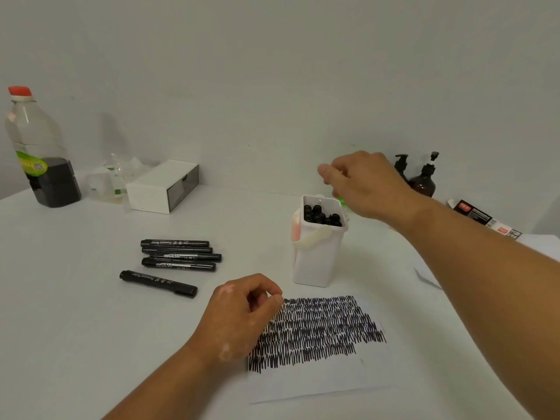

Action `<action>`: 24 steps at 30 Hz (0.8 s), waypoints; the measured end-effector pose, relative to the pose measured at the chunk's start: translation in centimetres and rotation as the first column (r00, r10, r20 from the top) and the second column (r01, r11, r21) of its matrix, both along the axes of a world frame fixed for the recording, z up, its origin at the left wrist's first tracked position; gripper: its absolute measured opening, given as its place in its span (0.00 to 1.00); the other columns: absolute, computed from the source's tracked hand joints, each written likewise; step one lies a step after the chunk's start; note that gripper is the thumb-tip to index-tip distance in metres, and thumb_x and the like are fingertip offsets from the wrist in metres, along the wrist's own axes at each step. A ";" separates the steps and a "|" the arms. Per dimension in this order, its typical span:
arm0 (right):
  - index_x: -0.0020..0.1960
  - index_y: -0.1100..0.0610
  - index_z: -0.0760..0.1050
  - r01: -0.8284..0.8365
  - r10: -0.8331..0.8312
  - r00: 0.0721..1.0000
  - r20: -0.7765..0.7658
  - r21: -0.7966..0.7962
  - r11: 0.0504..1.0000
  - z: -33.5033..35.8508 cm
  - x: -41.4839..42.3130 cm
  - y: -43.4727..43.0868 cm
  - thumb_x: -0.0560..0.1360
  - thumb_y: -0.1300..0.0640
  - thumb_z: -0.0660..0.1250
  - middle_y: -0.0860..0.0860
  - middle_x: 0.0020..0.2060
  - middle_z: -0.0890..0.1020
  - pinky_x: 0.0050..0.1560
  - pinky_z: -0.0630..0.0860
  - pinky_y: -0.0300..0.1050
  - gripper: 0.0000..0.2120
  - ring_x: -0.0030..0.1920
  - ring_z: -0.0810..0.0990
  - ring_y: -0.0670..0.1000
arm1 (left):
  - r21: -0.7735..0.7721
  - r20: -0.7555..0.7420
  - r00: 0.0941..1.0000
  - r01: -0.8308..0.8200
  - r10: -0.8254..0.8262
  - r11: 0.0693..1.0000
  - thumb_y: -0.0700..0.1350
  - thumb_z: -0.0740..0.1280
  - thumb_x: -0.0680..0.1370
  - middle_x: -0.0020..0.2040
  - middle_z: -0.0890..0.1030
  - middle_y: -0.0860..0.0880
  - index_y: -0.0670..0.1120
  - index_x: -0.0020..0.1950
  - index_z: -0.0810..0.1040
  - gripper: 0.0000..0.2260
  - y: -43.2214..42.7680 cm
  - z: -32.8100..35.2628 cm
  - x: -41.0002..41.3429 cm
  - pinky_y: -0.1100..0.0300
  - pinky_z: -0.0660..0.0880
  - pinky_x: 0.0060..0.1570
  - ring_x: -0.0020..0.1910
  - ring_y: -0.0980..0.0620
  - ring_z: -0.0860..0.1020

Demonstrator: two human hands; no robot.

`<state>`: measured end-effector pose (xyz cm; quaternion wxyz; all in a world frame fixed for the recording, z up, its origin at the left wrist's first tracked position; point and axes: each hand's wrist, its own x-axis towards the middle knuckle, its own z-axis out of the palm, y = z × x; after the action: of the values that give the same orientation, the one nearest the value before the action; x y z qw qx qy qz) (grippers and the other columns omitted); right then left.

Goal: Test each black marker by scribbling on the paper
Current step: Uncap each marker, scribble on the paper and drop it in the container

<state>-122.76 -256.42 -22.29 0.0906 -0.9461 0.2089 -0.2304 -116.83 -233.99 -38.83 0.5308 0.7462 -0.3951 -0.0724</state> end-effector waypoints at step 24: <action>0.43 0.38 0.82 -0.158 0.116 0.987 0.110 0.564 0.810 -16.7 -12.5 1.6 0.75 0.44 0.72 0.44 0.34 0.84 0.40 0.76 0.43 0.02 0.32 0.78 0.45 | 0.115 0.311 0.934 -0.219 0.174 0.969 0.39 0.72 0.75 0.31 0.78 0.55 0.54 0.44 0.83 0.09 1.8 0.8 1.9 0.74 0.70 0.37 0.34 0.60 0.76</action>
<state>-135.24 -254.83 -38.96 0.3932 -0.8794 0.1961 -0.1833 -114.94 -232.20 -38.04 0.4128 0.8217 -0.3876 0.0654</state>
